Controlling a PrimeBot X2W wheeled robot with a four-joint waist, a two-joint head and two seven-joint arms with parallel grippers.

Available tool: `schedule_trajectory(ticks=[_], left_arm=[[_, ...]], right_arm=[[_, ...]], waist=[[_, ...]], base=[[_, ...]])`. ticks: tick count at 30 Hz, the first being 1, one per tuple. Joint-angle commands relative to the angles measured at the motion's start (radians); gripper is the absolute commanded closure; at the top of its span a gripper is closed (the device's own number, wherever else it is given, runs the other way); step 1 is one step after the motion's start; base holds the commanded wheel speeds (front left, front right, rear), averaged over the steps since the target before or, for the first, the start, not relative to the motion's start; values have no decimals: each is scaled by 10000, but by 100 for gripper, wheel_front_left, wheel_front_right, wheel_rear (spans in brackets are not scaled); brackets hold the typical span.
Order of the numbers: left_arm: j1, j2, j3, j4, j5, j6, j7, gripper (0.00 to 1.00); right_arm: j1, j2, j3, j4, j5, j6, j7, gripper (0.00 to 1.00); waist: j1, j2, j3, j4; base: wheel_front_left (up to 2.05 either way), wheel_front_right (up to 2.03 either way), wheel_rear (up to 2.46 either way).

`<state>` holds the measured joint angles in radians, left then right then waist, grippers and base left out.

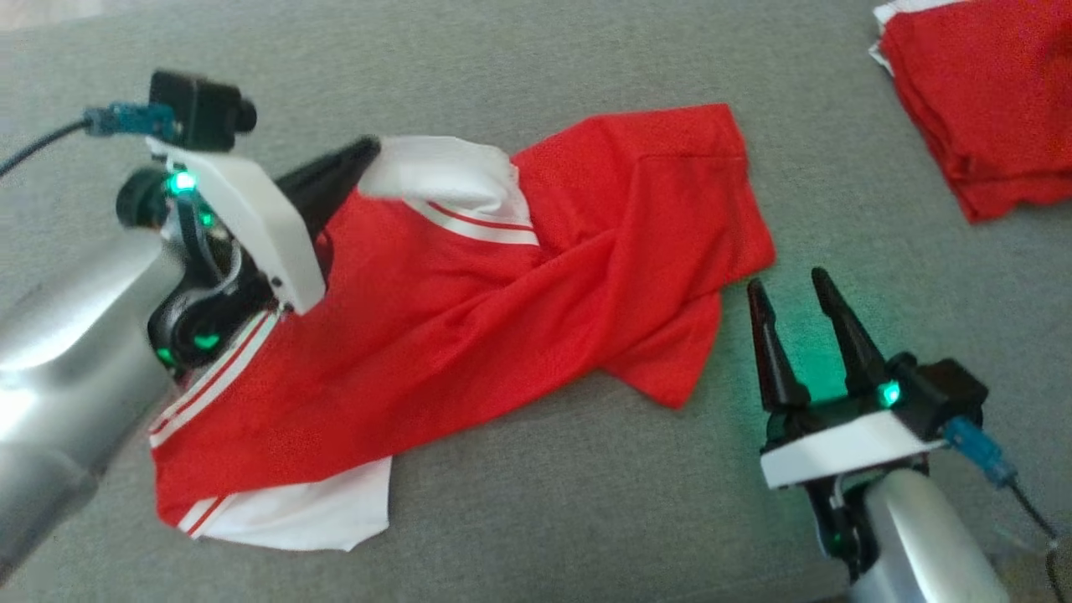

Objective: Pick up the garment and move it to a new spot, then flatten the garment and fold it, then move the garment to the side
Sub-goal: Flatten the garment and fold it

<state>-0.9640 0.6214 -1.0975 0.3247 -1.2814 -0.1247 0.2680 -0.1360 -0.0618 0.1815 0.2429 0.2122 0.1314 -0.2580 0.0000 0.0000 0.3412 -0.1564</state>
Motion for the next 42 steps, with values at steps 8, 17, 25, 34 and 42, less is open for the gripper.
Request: schedule_trajectory(ticks=[8,17,25,34,42], left_arm=[[-1387,600,20,-904,1203,-59,-1524,100],[-1854,665,-398,-1352,1298,-59,-1887,100],[-2028,696,-824,-1418,1171,-59,-2129,100],[-1900,773,-1025,-1049,1378,-59,-3027,100],[-1727,811,-800,-285,1825,-52,-4446,100]], right_arm=[[-1867,-880,169,2006,1421,-7,-38,0],[-4192,-1811,856,4832,2508,-7,883,0],[-5470,-2290,2289,6643,2998,-7,2122,40],[-5616,-2410,3196,6892,3542,-7,1735,100],[-5649,-3119,3501,6136,4250,-7,1093,100]], waist=[[0,0,-348,816],[0,0,-183,1397],[0,0,-158,1797],[0,0,-846,1898],[0,0,-2224,1905]], base=[[0,0,0],[0,0,0],[0,0,0],[0,0,0],[0,0,0]])
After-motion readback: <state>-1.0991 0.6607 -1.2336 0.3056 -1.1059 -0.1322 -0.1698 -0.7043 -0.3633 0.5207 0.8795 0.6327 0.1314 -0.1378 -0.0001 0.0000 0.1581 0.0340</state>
